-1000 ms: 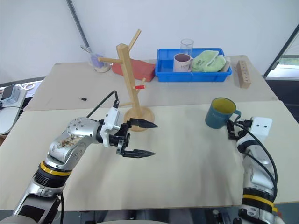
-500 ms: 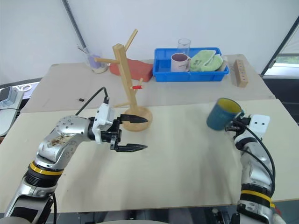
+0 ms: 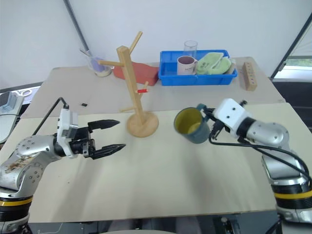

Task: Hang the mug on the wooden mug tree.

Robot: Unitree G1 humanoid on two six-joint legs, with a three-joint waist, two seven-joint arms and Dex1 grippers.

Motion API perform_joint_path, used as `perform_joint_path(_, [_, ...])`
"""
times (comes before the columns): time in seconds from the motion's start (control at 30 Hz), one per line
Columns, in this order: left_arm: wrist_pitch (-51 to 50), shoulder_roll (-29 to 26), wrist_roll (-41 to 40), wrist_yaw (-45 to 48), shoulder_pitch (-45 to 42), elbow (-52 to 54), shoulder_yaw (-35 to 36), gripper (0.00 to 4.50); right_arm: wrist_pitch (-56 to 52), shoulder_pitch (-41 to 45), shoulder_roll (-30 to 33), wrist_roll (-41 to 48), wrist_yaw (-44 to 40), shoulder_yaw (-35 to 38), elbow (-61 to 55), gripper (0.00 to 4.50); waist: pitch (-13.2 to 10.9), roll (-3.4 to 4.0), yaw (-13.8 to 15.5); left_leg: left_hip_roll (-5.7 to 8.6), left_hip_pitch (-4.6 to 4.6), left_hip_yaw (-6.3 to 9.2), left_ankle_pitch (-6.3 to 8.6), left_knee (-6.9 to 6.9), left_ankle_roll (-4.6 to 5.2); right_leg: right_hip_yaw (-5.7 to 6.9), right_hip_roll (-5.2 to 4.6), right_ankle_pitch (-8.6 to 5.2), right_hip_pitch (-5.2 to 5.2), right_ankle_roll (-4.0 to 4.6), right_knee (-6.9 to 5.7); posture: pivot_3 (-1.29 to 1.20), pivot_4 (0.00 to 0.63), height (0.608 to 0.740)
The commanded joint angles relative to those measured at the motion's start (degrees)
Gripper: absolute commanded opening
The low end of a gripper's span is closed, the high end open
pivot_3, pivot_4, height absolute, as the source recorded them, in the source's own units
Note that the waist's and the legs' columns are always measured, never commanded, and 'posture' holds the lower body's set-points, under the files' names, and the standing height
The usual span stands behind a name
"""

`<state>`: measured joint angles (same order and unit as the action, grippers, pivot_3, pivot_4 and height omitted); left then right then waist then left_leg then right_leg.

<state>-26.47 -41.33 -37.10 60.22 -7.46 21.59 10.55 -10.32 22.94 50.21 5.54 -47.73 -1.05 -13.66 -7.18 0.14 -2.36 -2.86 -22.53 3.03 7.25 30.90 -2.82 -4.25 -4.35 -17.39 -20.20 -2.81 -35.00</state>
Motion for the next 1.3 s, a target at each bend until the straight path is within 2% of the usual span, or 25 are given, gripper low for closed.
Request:
perform_joint_path(0.03, [0.92,-0.82,-0.65,-0.33,0.4,0.66,2.29,4.5,2.93,11.29,0.53,-2.28,-6.09,-4.83,1.13,0.03,-0.03,-0.03,0.05,0.01,-0.04,-0.03,0.01,0.0,-0.02,0.02,-0.03,0.0,-0.01,0.0,0.02,0.0,0.15,0.74])
perform_joint_path(0.23, [1.11,-0.02,-0.68,-1.73,0.65,1.47,2.4,4.5,8.39,26.58,-3.25,-5.89,-13.66,-12.88,8.45,0.03,-0.07,-0.14,0.26,-0.02,-0.1,-0.04,0.0,-0.06,-0.01,0.09,-0.02,0.01,-0.06,0.01,-0.02,0.0,0.15,0.74])
perform_joint_path(0.4, [0.83,1.18,-0.84,-3.41,0.13,2.82,1.02,4.5,12.68,33.96,-7.16,-8.84,-15.29,-15.7,15.3,0.03,0.0,-0.02,0.21,-0.04,-0.09,-0.02,-0.14,-0.1,0.22,0.09,0.03,0.03,-0.06,0.0,-0.08,0.0,0.15,0.74])
perform_joint_path(0.83, [-4.67,1.76,-8.68,-5.99,-4.21,4.28,2.11,4.5,21.9,42.32,-14.4,-15.29,-14.98,-18.74,30.47,0.03,0.08,0.12,0.1,-0.06,0.0,-0.01,-0.22,-0.12,0.35,0.09,0.07,0.04,-0.04,0.01,-0.21,0.0,0.15,0.74])
perform_joint_path(1.13, [-6.71,1.89,-9.67,-9.46,-6.38,6.29,1.19,4.5,26.17,45.26,-18.34,-17.54,-13.67,-19.02,37.38,0.03,0.08,0.12,-0.08,-0.06,0.08,0.04,-0.24,-0.14,0.38,0.07,0.14,0.06,0.0,-0.03,-0.29,0.0,0.15,0.74])
perform_joint_path(1.3, [-7.85,2.16,-9.78,-11.32,-7.93,6.79,0.66,4.5,27.96,46.07,-19.12,-17.81,-12.56,-18.62,39.5,1.75,0.08,0.12,-0.08,-0.06,0.11,0.05,-0.25,-0.15,0.38,0.07,0.14,0.1,0.01,-0.1,-0.29,0.0,0.15,0.74])
